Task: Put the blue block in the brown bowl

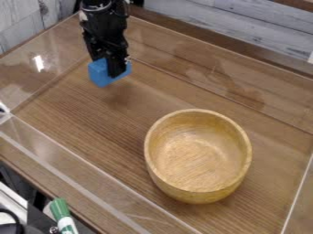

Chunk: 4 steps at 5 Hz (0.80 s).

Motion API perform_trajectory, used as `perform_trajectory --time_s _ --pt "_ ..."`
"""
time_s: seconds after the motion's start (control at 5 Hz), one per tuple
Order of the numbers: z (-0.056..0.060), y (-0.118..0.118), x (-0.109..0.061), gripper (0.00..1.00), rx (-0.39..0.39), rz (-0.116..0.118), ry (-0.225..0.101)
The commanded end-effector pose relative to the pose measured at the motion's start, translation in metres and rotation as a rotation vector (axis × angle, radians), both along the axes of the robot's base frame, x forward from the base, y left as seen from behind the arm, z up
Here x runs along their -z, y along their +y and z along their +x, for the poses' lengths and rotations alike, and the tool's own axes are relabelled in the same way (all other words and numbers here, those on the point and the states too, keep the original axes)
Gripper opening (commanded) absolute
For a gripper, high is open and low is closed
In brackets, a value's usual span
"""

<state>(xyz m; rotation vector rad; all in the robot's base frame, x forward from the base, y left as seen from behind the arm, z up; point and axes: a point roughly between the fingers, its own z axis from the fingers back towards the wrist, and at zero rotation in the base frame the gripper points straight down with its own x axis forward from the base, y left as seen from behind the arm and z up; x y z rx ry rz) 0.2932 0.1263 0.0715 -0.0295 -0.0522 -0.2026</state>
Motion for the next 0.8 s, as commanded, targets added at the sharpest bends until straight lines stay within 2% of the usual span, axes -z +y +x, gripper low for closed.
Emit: perform_trajectory --time_s 0.0,0.2,0.6 --pt "0.005 -0.011 -0.042 0.0 -0.005 0.042 -0.093" --pt "-0.007 -0.036 -0.053 0.0 -0.016 0.027 -0.088" --pt "-0.032 -0.081 -0.065 0.0 -0.057 0.008 -0.083"
